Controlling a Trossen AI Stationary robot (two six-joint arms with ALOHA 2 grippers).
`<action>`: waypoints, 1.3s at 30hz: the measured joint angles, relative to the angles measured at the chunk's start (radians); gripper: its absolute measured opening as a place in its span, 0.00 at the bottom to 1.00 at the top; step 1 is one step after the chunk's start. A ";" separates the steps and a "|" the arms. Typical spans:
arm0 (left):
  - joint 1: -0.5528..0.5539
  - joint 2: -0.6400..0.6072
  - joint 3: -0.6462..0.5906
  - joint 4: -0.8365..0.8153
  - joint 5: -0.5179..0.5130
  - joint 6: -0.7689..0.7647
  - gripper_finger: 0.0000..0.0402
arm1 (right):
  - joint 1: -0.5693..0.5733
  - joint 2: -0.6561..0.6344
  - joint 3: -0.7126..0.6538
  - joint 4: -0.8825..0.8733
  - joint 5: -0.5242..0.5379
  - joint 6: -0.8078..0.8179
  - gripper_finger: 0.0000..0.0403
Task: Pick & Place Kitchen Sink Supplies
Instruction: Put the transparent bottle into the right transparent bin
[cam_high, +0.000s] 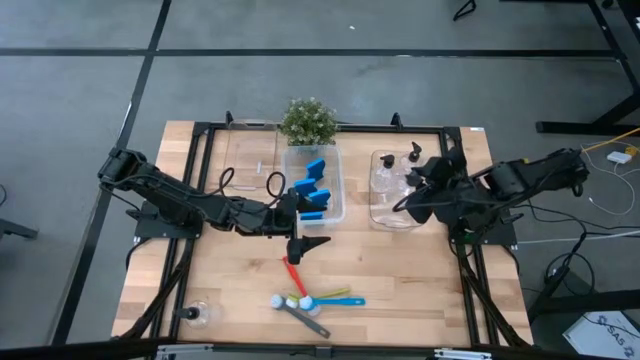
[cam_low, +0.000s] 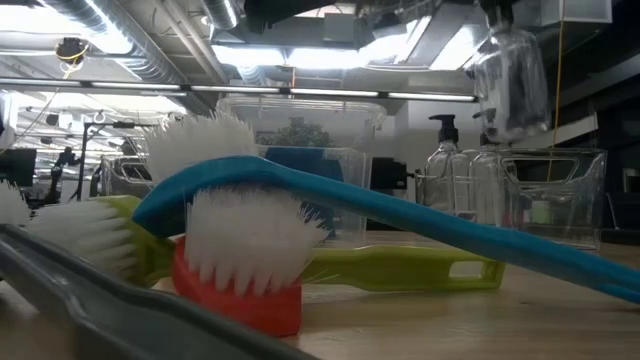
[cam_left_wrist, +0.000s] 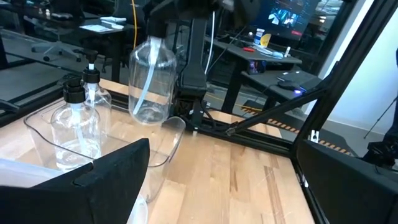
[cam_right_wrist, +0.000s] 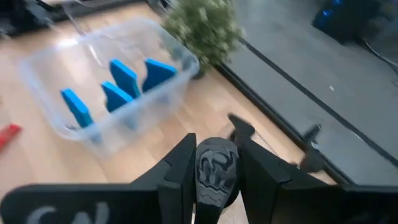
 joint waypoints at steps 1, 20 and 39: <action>0.000 0.000 0.000 0.000 0.000 0.000 0.99 | 0.000 -0.006 -0.018 -0.002 0.003 0.017 0.23; 0.000 0.000 0.000 -0.002 0.000 0.000 0.99 | -0.053 -0.171 -0.478 0.231 0.120 0.176 0.23; -0.001 0.000 0.000 -0.026 0.000 0.001 0.99 | -0.119 -0.102 -0.511 0.264 0.117 0.187 0.23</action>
